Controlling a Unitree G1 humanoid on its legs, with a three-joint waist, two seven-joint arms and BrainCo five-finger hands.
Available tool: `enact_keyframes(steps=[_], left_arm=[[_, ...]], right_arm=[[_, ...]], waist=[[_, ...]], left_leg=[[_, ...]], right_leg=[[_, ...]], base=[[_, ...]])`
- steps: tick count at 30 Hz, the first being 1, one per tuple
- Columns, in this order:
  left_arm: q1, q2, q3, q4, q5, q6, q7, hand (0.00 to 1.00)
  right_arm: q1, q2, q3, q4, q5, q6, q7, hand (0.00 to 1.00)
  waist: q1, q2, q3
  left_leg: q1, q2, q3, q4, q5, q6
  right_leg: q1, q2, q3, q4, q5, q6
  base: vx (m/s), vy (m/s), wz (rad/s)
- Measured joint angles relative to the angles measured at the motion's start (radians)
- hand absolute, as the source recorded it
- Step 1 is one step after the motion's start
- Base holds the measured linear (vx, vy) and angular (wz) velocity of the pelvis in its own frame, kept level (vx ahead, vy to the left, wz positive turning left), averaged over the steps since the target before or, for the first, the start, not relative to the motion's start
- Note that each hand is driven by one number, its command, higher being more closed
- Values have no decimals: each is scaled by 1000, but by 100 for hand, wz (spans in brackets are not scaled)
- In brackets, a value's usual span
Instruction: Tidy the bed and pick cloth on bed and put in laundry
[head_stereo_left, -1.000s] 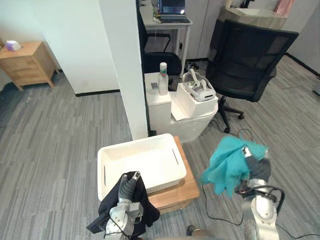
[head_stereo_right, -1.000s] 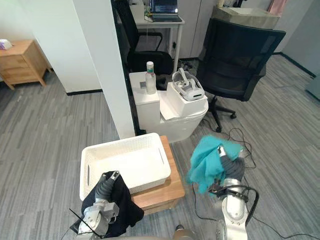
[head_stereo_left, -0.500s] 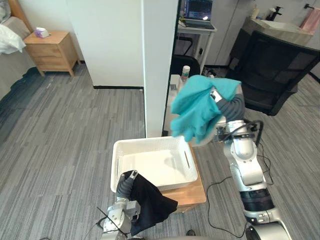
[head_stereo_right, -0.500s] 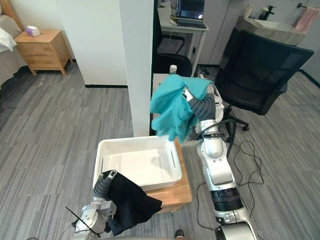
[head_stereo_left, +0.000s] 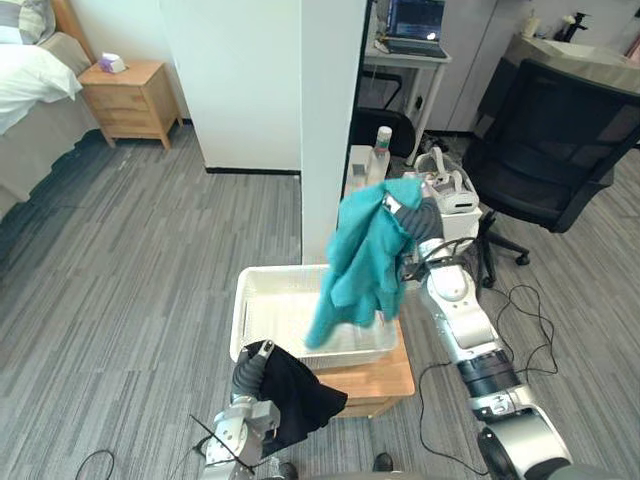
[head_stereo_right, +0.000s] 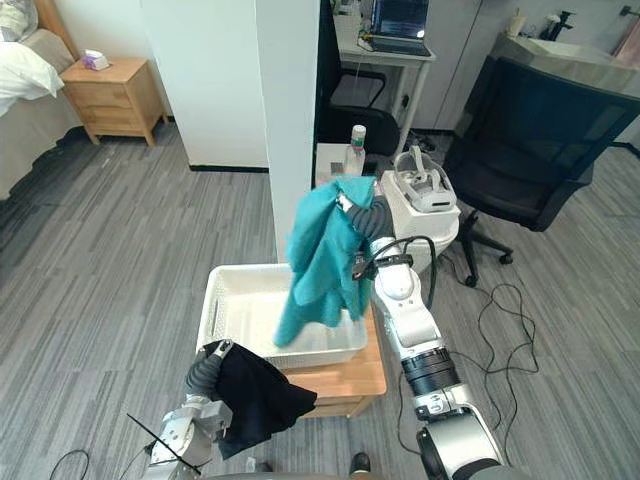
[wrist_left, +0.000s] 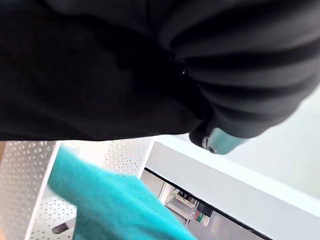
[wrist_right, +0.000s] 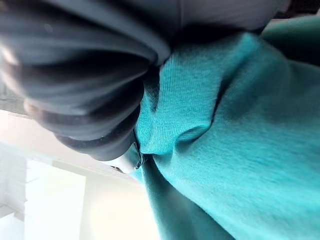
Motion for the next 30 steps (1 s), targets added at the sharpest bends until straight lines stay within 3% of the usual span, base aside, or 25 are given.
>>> enact_keyframes(steps=[5,6,14,20,23,30], left_arm=[[-6,3,-25,-73,-17,-4,-7,100],[-7,3,-28,-77,-18,-5,-8,100],[-52,3,-42,-143,-67,-6,-10,100],[-133,1,-57,-171,-58,-21,2,100],[-151,-7,-54,-243,-22,-45,51,100],[-211,-16,37,-311,29,-92,134,100]], right_arm=[[-13,7,-5,98,-32,4,-4,100],[-13,8,-5,109,-35,5,-4,0],[127,40,-24,171,-226,37,-43,0],[142,56,18,172,-486,49,-66,0],[135,72,36,165,-656,67,-107,0],[126,71,26,23,-819,84,-167,0]], waist=[[1,39,48],[1,43,56],[-7,64,94],[-25,64,94],[-26,63,94],[-29,55,89]], left_leg=[[-48,-9,-6,6,26,11],[-50,-10,-6,6,29,12],[-83,-5,-15,1,26,8],[-70,-4,-18,7,30,13],[-52,-4,-14,7,30,13],[-26,-1,-2,0,23,6]], right_leg=[[-52,-11,-5,7,9,-2],[-53,-11,-6,6,11,-2],[-69,-12,-11,-1,10,-4],[-57,-11,-12,-9,10,-4],[-42,-11,-12,-9,10,-4],[-22,-8,-3,-8,10,-4]], base=[[-38,1,12],[-27,-3,4],[-24,-6,3],[29,-16,1],[8,-12,-1],[-57,-13,-5]])
